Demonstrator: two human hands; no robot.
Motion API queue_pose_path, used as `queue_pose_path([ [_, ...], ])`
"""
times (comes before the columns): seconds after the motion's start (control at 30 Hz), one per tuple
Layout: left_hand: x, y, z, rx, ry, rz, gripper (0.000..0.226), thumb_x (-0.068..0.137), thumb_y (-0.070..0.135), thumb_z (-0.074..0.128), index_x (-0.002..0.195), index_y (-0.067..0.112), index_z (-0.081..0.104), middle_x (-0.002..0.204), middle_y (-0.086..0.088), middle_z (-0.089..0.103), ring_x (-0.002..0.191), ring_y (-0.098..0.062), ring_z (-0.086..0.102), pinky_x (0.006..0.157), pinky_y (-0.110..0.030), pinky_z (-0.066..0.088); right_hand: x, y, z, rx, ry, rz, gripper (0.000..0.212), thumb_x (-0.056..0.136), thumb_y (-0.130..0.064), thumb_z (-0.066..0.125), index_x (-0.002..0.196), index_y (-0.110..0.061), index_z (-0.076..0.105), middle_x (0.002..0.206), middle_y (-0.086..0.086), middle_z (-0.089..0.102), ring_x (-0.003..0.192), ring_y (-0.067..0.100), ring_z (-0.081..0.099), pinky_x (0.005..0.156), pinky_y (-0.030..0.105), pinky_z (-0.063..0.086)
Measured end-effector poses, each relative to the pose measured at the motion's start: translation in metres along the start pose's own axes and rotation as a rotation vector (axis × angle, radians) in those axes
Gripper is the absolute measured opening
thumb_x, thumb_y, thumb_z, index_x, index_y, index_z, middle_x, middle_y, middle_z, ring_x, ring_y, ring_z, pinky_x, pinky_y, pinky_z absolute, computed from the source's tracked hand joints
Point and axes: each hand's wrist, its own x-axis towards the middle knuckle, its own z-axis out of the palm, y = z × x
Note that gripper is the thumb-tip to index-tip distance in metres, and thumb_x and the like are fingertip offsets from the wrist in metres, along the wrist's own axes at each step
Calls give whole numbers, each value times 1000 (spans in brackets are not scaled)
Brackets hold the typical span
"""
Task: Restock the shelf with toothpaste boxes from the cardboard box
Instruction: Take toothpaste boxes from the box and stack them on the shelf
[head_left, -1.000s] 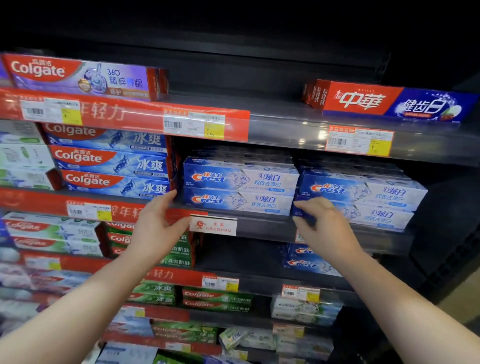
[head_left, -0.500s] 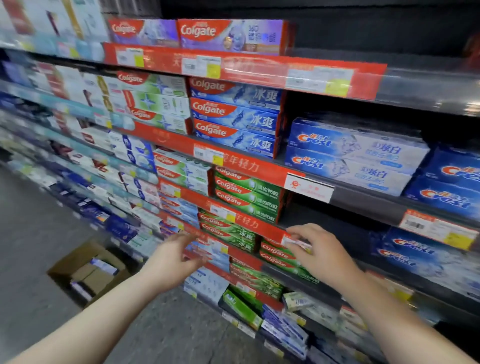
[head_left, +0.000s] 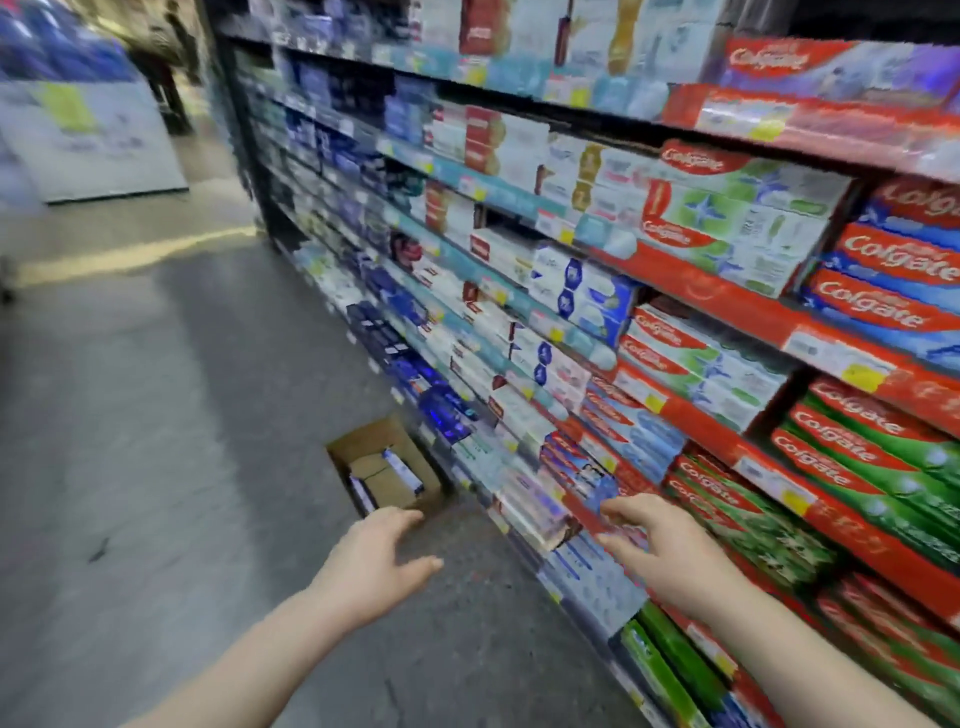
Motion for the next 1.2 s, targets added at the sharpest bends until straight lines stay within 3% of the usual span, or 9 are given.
queue_pose_path([
  [0.17,-10,-101,-45,-59,15,-153,101,50,77,37,131,18,48,135,-1,50,127,-17,45,106,-29,35,54,-78,53,-7,-83,-39,42,88,-37,54,128,-25,50,125,-1,55,117,13,49,95,22,35],
  [0.23,-10,-127,-58,-91,21,-187,79,70,62,59,132,15,47,136,-5,49,128,-19,43,107,-28,32,72,-100,64,-32,-130,-37,42,89,-38,53,129,-25,49,126,0,54,118,15,49,97,26,38],
  [0.33,-1,-165,-67,-120,41,-240,62,81,41,64,134,15,44,139,-5,45,130,-18,40,107,-26,28,99,-122,77,-37,-179,-26,42,89,-37,53,129,-25,49,127,-1,54,118,14,49,98,28,40],
  [0.63,75,-251,-104,-129,12,-426,75,74,58,56,137,20,40,142,-3,43,132,-17,38,108,-27,29,240,-160,128,51,-231,12,41,86,-35,58,126,-27,52,127,-5,56,115,8,52,98,24,40],
  [0.73,127,-275,-118,-92,-26,-475,71,78,56,57,136,20,40,142,-4,43,132,-19,40,107,-28,30,309,-173,153,90,-273,-9,41,86,-34,58,126,-26,52,127,-4,56,115,8,53,98,22,39],
  [0.83,192,-290,-132,-73,-103,-493,87,65,68,48,136,18,41,141,-3,44,132,-18,39,107,-26,29,382,-183,171,152,-334,14,43,86,-34,58,127,-24,51,129,-4,54,116,9,52,98,21,37],
  [0.93,261,-299,-145,-53,-172,-506,68,82,52,56,138,18,37,144,-1,39,132,-18,38,106,-25,29,443,-187,181,212,-392,58,43,86,-31,59,127,-22,52,130,-1,54,117,11,52,99,22,37],
  [1.03,324,-309,-150,-31,-188,-484,62,85,42,58,138,15,37,145,-3,39,131,-19,41,105,-25,31,496,-183,181,176,-419,68,43,86,-33,58,127,-23,51,129,-3,53,116,12,51,97,22,38],
  [1.2,402,-320,-148,13,-321,-429,82,70,65,46,137,18,40,142,-2,44,131,-17,40,106,-26,31,556,-174,185,173,-423,91,40,85,-32,59,124,-22,55,120,0,57,106,13,56,89,25,45],
])
